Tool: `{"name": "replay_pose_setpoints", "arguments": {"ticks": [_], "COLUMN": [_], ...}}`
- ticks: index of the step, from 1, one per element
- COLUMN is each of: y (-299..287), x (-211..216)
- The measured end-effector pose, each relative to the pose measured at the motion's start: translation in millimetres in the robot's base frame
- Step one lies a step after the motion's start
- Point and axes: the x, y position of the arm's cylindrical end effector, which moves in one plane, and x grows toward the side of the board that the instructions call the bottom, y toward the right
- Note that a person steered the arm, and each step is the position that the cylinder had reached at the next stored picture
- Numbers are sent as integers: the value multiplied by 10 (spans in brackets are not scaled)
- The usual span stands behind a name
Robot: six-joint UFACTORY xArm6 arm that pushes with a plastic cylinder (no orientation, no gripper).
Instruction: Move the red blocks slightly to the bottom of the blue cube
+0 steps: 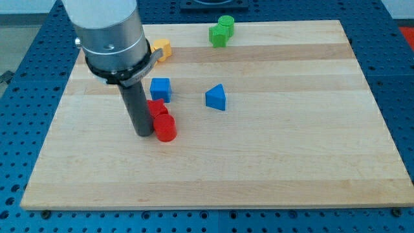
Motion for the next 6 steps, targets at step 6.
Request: {"name": "replay_pose_setpoints", "arguments": {"ticks": [6], "y": [278], "x": [-214]}}
